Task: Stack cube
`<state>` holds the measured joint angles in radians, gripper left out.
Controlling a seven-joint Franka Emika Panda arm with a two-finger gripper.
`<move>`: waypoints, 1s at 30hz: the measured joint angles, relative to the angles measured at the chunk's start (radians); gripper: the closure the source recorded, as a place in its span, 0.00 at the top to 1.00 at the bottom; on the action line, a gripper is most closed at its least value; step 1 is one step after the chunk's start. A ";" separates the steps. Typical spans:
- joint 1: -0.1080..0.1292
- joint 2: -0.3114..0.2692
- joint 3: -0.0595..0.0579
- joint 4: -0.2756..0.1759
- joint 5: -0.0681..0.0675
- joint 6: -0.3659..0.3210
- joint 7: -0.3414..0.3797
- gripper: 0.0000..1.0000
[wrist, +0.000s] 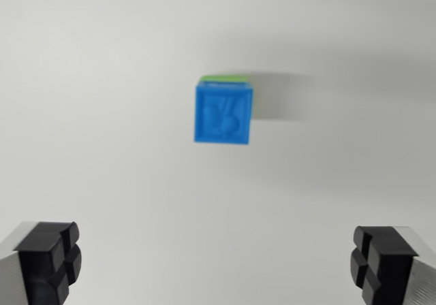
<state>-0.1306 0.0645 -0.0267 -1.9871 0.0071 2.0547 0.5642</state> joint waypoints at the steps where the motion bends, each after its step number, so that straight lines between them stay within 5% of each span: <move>1: 0.000 -0.002 0.000 0.005 0.000 -0.008 0.000 1.00; 14: 0.000 -0.020 0.000 0.054 0.000 -0.075 0.000 1.00; 30: 0.000 -0.021 0.000 0.062 0.000 -0.087 0.000 1.00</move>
<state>-0.1306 0.0431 -0.0267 -1.9250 0.0069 1.9675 0.5645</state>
